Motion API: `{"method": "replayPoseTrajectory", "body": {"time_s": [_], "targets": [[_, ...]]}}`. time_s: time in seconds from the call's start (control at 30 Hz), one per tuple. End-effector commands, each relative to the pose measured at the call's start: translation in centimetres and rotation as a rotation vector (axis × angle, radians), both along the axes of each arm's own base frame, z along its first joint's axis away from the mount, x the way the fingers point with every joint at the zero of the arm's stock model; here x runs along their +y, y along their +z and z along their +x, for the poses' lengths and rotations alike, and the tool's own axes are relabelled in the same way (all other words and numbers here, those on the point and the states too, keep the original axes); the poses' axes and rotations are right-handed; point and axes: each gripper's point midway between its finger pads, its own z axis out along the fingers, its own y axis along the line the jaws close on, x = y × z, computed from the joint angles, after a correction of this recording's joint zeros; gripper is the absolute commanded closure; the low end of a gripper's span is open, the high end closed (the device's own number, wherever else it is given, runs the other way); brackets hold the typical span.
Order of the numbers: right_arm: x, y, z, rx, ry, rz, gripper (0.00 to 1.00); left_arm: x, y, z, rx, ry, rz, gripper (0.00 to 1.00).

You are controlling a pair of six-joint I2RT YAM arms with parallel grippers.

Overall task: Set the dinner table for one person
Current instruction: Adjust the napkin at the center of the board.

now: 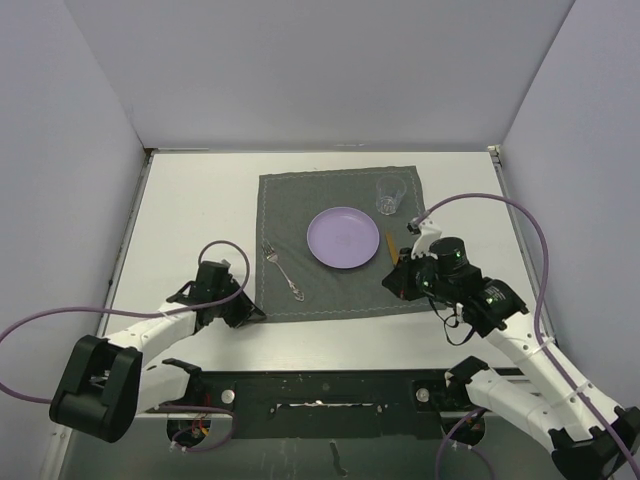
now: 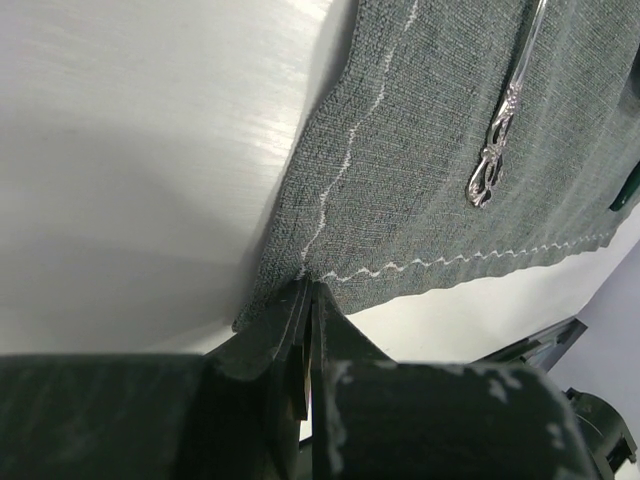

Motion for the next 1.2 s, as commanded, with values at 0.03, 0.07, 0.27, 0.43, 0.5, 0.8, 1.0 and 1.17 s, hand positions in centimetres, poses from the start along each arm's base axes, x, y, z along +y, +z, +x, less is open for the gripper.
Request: {"method": "replayPoseTrajectory", "body": {"time_s": [0.03, 0.07, 0.27, 0.43, 0.5, 0.8, 1.0, 1.17], "targets": [[-0.6, 3.0, 0.4, -0.085, -0.027, 0.011, 1.0, 2.1, -0.8, -1.4, 0.048, 0.03, 0.116, 1.0], [-0.7, 3.1, 0.3, -0.086, -0.032, 0.006, 1.0, 2.3, -0.7, -1.5, 0.051, 0.034, 0.124, 1.0], [-1.3, 4.4, 0.2, -0.105, -0.049, -0.001, 1.0, 2.6, -0.3, -1.5, 0.049, 0.043, 0.136, 1.0], [-1.7, 5.2, 0.2, -0.116, -0.064, -0.01, 1.0, 2.5, -0.6, -1.9, 0.063, 0.033, 0.129, 1.0], [-1.9, 5.1, 0.3, -0.114, -0.071, -0.019, 1.0, 2.4, -0.7, -2.1, 0.063, 0.029, 0.122, 1.0], [-2.6, 4.0, 0.5, -0.083, -0.099, -0.073, 1.0, 1.4, 1.0, -1.2, -0.011, 0.004, 0.062, 1.0], [-4.2, 3.6, 0.4, -0.072, -0.188, -0.1, 1.0, 1.4, 2.2, -1.3, -0.034, -0.002, 0.051, 0.99], [-7.4, 0.8, -0.1, -0.021, -0.333, -0.202, 1.0, 1.2, 3.8, -1.4, -0.074, -0.004, 0.029, 0.95]]}}
